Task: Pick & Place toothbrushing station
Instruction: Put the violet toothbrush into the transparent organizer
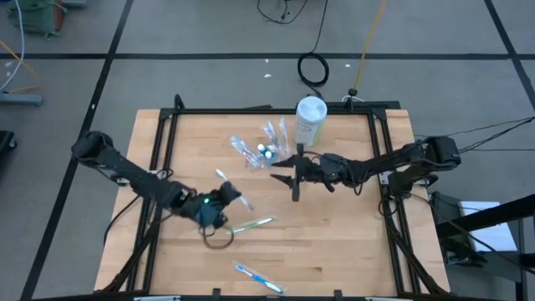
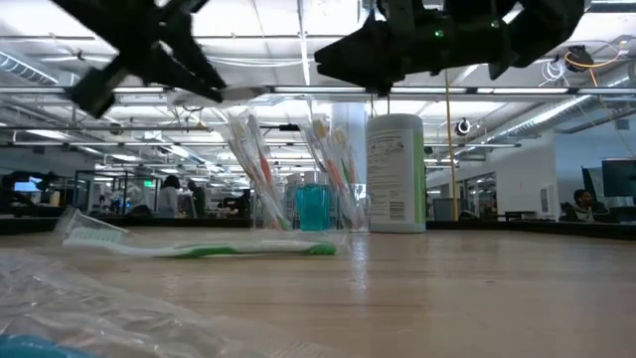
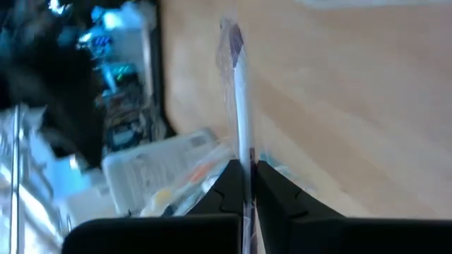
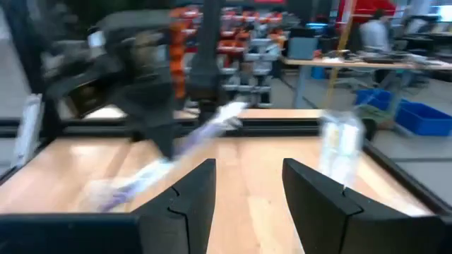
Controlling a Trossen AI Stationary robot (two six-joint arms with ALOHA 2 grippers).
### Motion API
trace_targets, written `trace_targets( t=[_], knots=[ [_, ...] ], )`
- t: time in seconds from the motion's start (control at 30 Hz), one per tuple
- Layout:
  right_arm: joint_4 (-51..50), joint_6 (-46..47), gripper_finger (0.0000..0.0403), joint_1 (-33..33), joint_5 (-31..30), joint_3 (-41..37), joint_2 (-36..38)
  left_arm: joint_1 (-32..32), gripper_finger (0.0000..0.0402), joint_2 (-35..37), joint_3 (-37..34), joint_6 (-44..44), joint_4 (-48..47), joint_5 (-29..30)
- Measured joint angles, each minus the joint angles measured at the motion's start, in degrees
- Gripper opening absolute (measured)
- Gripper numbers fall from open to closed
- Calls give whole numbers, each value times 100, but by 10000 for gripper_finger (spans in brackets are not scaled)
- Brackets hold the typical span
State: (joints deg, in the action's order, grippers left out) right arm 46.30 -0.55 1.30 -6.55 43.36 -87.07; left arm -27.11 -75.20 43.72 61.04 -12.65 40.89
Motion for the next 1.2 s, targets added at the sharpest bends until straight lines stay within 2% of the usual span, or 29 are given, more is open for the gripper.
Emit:
trace_targets(
  t=[0.1, 0.23, 0.37, 0.53, 0.7, 0.8, 0.93, 1.2],
  knots=[
    [-262, -83, 155, 81, 93, 215, -104, 403, 8, -2, -15, -59, 405, -29],
    [-841, -97, 155, 166, 96, 470, -93, 760, 21, -5, -17, -586, 576, -116],
    [-1016, -497, 155, 232, 526, 533, -99, 929, 23, -26, -26, -1016, 463, -201],
    [-1011, -944, 155, 333, 512, 535, -100, 1047, 11, -26, -24, -1317, 881, -191],
    [-945, -1603, 155, 449, 466, 535, -132, 1138, 21, -26, -22, -1727, 1582, -241],
    [-644, -1939, 156, 454, 108, 535, -284, 1179, 24, -26, -22, -2136, 1699, -502],
    [-130, -2378, 156, 434, 71, 536, -508, 1253, 16, -50, -22, -2236, 1744, -940],
    [198, -2605, 181, 321, 64, 535, -963, 1360, 22, -59, -22, -2280, 1744, -912]
  ],
)
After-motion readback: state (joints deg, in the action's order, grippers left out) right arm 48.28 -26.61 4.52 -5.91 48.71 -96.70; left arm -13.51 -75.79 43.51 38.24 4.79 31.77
